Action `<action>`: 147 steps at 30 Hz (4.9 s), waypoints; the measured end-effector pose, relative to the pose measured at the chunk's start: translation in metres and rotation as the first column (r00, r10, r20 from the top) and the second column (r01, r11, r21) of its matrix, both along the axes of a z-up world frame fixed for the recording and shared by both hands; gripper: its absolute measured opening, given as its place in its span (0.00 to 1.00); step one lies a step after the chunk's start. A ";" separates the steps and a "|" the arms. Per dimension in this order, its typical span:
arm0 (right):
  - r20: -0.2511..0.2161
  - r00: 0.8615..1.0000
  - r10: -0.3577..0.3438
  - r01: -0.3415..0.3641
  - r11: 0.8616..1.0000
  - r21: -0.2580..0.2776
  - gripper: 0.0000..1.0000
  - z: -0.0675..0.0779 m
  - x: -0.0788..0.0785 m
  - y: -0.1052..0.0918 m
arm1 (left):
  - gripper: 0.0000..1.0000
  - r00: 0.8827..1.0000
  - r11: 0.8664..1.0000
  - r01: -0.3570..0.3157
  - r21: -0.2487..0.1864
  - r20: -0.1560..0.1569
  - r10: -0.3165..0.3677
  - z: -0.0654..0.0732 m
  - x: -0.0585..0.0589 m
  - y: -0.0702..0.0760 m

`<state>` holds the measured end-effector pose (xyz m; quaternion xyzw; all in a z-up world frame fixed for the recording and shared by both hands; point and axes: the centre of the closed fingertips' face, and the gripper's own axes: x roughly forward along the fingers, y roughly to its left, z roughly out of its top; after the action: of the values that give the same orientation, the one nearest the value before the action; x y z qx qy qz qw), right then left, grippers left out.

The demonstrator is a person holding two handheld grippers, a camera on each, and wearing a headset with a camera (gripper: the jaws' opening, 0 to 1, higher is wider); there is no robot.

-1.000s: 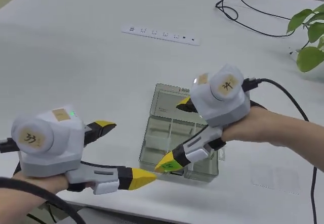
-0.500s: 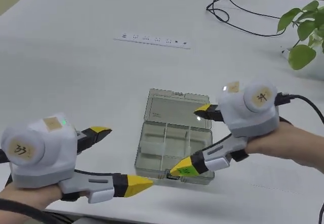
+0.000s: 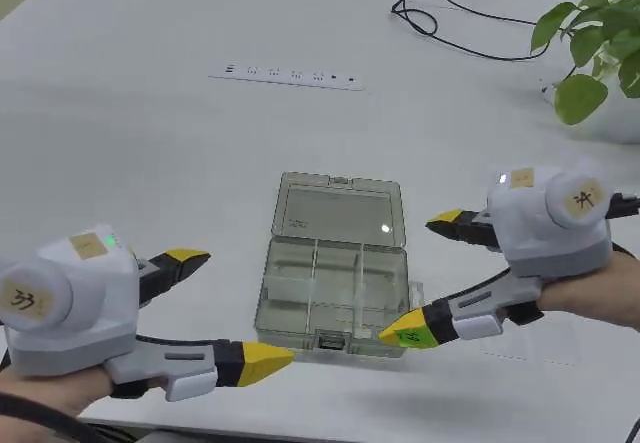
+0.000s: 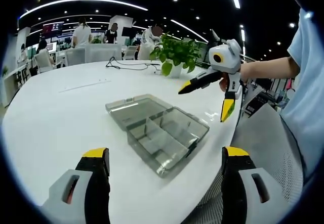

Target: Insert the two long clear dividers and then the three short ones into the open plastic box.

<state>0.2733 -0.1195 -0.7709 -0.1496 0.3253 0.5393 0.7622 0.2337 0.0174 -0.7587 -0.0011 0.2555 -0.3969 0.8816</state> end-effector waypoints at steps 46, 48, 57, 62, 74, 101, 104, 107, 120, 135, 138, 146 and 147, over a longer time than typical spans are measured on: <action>-0.097 0.986 0.139 -0.164 0.926 -0.341 0.66 -0.057 -0.027 -0.110 | 0.93 1.000 1.000 -0.010 -0.004 -0.004 0.010 -0.002 -0.002 -0.005; -0.107 0.980 0.167 -0.195 0.910 -0.366 0.63 -0.060 -0.026 -0.114 | 0.93 1.000 1.000 -0.009 -0.002 -0.005 0.009 -0.003 -0.002 -0.004; -0.116 0.953 0.280 -0.301 0.829 -0.472 0.47 -0.068 -0.023 -0.121 | 0.93 1.000 1.000 -0.009 -0.005 -0.004 0.009 -0.003 0.000 -0.004; -0.126 0.948 0.291 -0.316 0.822 -0.473 0.44 -0.072 -0.021 -0.121 | 0.92 1.000 1.000 -0.015 -0.010 0.000 0.015 -0.002 0.001 -0.004; -0.130 0.916 0.380 -0.385 0.736 -0.557 0.39 -0.086 -0.021 -0.130 | 0.92 1.000 0.999 -0.027 -0.018 0.001 0.027 -0.002 0.001 0.000; -0.098 0.895 0.435 -0.402 0.692 -0.600 0.32 -0.085 -0.019 -0.130 | 0.90 1.000 1.000 -0.022 -0.022 -0.007 0.022 -0.004 0.001 -0.005; -0.099 0.896 0.434 -0.401 0.691 -0.602 0.32 -0.085 -0.019 -0.129 | 0.90 1.000 1.000 -0.019 -0.018 -0.019 0.018 -0.007 0.000 -0.006; -0.078 0.898 0.434 -0.390 0.699 -0.599 0.32 -0.082 -0.019 -0.127 | 0.90 0.999 1.000 -0.022 -0.014 -0.027 0.021 -0.008 -0.001 -0.007; 0.122 0.915 0.384 -0.269 0.807 -0.526 0.32 -0.040 -0.009 -0.091 | 0.81 0.994 0.997 -0.077 -0.005 -0.079 0.076 -0.008 0.003 -0.009; 0.300 0.841 0.450 -0.257 0.820 -0.511 0.32 0.011 -0.010 -0.036 | 0.58 0.970 0.987 -0.057 -0.150 -0.243 0.019 0.009 0.010 -0.060; 0.325 0.816 0.477 -0.270 0.813 -0.517 0.32 0.017 -0.011 -0.026 | 0.52 0.958 0.979 -0.063 -0.192 -0.288 0.005 0.010 0.011 -0.072; 0.366 0.760 0.538 -0.308 0.793 -0.526 0.32 0.026 -0.016 0.000 | 0.40 0.920 0.950 -0.081 -0.301 -0.390 -0.045 0.016 0.014 -0.101; 0.378 0.746 0.548 -0.314 0.790 -0.526 0.32 0.027 -0.016 0.003 | 0.39 0.921 0.951 -0.078 -0.300 -0.386 -0.046 0.015 0.016 -0.103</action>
<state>0.2574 -0.1163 -0.7439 -0.5243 0.1762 0.5591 0.6177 0.2493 -0.0857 -0.7434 -0.2199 0.3596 -0.4168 0.8054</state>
